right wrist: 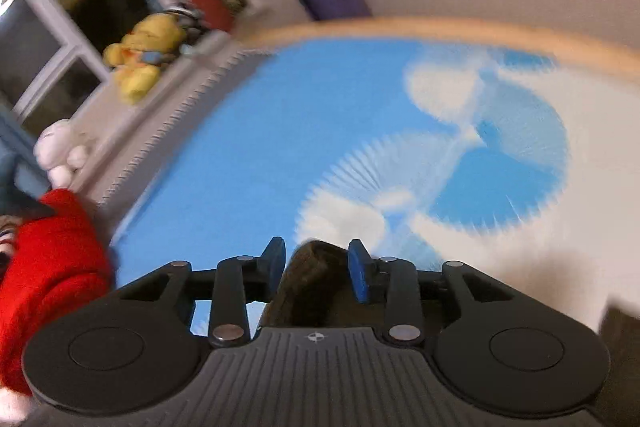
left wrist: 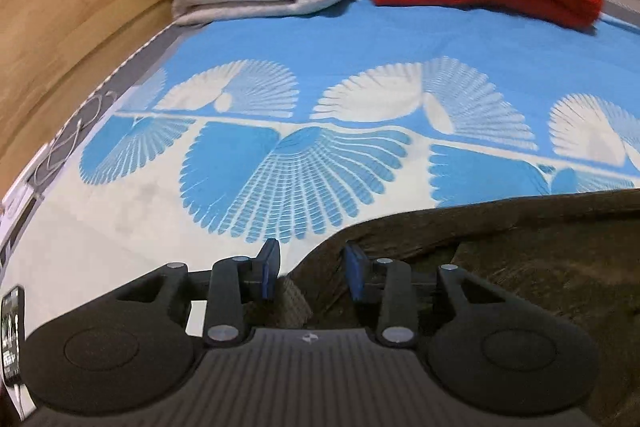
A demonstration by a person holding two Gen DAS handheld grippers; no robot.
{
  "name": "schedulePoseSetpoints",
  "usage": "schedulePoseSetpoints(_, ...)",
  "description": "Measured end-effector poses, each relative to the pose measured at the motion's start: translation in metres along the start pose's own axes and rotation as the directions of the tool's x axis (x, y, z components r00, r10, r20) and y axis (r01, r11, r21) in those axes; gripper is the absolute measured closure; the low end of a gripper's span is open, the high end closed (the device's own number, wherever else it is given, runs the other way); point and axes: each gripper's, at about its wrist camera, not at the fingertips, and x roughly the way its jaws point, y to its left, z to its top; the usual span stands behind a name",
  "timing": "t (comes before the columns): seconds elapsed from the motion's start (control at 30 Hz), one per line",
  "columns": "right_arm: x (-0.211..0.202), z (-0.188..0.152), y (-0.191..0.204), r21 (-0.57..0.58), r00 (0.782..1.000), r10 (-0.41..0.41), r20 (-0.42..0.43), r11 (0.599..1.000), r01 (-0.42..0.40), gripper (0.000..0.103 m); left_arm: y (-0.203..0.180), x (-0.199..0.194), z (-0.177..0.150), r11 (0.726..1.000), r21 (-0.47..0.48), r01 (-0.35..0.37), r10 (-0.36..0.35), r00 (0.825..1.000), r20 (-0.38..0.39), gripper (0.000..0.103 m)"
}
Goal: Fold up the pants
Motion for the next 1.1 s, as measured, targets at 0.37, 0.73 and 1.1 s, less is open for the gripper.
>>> schedulePoseSetpoints(0.37, 0.058, -0.089, -0.093, 0.145, 0.992, -0.014, -0.129, 0.989, 0.033, 0.059, 0.026, 0.012, 0.000, 0.999, -0.040, -0.013, 0.012, 0.999, -0.034, 0.057)
schedulePoseSetpoints(0.73, 0.076, -0.098, -0.065, -0.016, 0.992, -0.042, -0.122, 0.999, 0.040, 0.096, 0.068, 0.003, 0.002, 0.980, -0.196, 0.024, -0.039, 0.997, -0.074, 0.052)
schedulePoseSetpoints(1.1, 0.005, -0.078, -0.129, 0.129, 0.936, -0.349, -0.038, 0.928, 0.351, 0.088, 0.063, 0.005, -0.003, 0.967, -0.173, 0.189, -0.212, 0.968, -0.131, 0.044)
